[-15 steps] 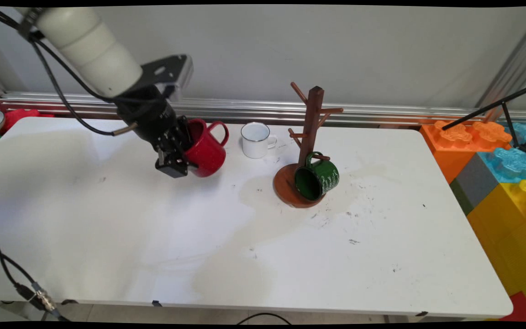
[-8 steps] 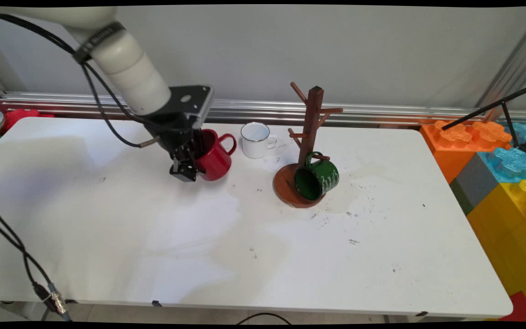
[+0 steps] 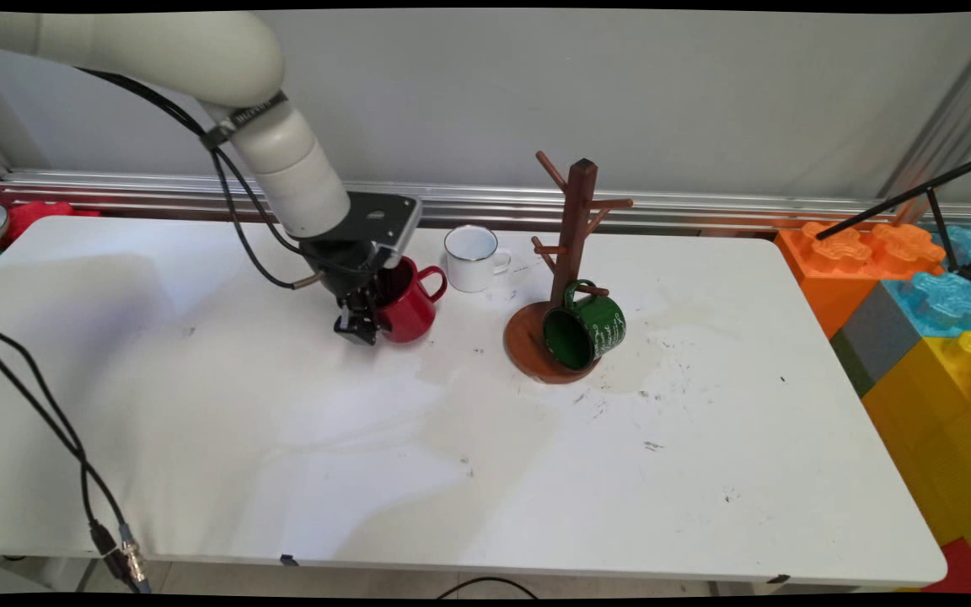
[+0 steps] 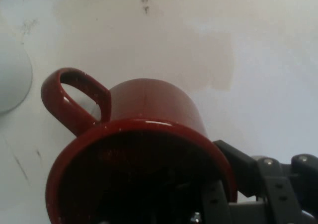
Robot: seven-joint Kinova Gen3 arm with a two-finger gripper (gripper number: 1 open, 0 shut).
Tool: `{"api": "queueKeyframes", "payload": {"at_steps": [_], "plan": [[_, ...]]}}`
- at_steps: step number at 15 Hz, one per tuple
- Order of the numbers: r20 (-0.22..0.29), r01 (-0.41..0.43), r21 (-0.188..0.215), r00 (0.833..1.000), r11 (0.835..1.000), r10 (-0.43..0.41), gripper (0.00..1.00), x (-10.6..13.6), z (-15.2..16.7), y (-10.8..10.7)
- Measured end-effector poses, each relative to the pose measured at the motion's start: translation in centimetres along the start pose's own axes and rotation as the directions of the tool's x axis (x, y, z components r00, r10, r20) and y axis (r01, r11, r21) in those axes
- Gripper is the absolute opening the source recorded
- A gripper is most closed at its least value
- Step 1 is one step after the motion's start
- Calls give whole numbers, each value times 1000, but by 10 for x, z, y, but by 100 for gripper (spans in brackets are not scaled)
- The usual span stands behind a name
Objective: Place the picked object on the table
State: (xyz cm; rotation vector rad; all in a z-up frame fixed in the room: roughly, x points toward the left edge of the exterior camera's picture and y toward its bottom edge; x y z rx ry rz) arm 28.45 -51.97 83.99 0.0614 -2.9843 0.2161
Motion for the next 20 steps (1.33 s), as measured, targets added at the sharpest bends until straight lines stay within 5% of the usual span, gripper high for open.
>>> {"api": "queueKeyframes", "payload": {"at_steps": [10,11,20], "plan": [[17,-24,-22,1000,999,24,0,8,37,-16],[14,-25,-23,1000,999,26,100,10,38,-16],[-62,-20,-11,998,1000,20,100,21,15,-17]]}}
